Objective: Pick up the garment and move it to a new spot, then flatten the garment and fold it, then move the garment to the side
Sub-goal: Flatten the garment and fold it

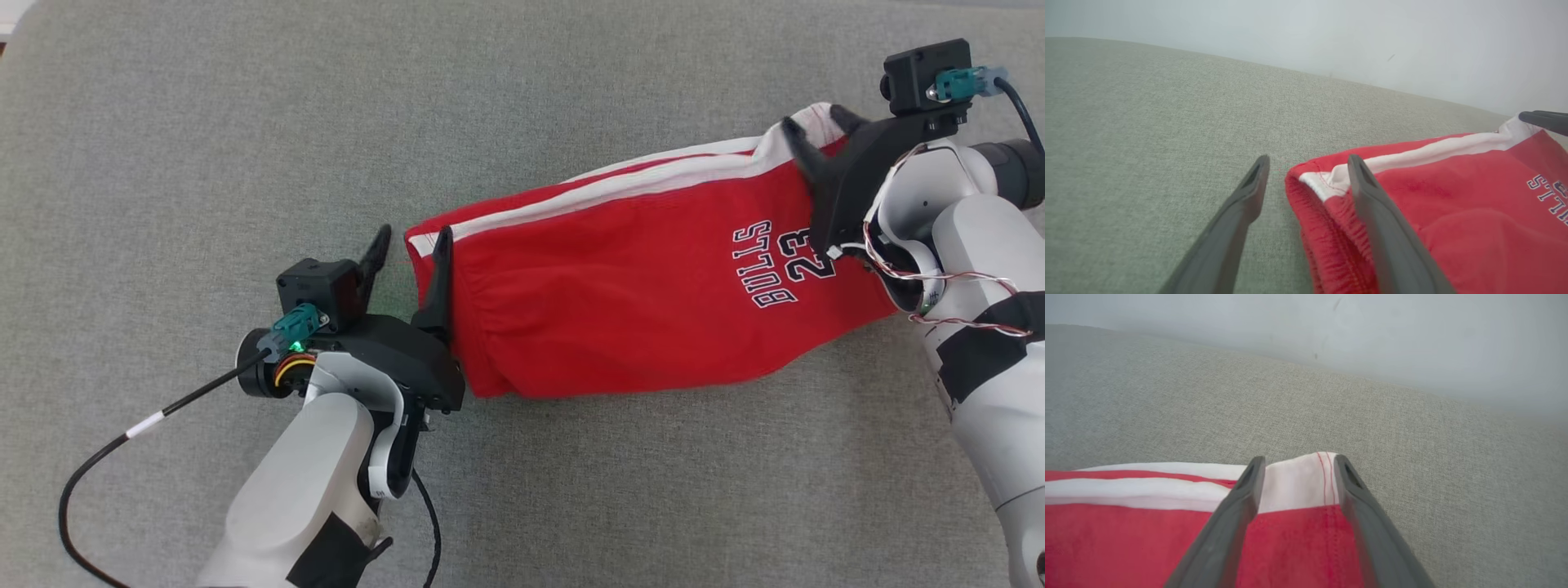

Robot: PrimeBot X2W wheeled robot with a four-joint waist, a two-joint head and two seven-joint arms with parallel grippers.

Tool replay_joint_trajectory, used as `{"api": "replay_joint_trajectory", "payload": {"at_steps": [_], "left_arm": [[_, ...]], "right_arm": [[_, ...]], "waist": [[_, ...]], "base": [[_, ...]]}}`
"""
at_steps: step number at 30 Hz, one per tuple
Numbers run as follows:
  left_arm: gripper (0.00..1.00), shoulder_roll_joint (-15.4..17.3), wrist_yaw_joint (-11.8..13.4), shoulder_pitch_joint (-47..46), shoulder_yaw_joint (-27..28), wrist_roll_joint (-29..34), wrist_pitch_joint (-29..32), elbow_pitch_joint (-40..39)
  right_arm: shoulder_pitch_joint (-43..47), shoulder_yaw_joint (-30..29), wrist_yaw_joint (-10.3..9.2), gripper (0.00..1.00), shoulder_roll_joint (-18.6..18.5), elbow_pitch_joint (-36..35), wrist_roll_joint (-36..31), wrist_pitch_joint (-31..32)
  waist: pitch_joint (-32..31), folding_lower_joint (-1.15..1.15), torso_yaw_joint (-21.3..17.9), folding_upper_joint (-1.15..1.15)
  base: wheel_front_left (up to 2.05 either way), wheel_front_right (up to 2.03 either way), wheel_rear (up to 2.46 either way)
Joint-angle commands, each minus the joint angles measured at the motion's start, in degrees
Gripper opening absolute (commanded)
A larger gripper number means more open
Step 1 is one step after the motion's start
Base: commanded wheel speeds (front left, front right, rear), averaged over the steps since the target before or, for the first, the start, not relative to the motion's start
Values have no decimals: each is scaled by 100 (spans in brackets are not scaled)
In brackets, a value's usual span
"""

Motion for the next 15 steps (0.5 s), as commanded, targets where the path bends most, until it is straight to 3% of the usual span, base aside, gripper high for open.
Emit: {"api": "replay_joint_trajectory", "payload": {"at_steps": [1, 9, 15], "left_arm": [[100, -15, 27, -57, 6, 31, -68, 45], [100, 79, 7, 253, 215, 81, -565, 78], [100, 232, -169, 1108, 626, 549, -647, -892]], "right_arm": [[-51, 13, -15, 100, 3, 43, 88, -55], [52, 242, -15, 100, -183, -5, 951, 301], [314, 277, -15, 100, -449, 108, 1387, 871]], "waist": [[-38, -1, -2, -1], [-453, -1, -9, -1], [-734, -1, 41, -1]], "base": [[0, 0, 0], [0, 0, 0], [0, 0, 0]]}}
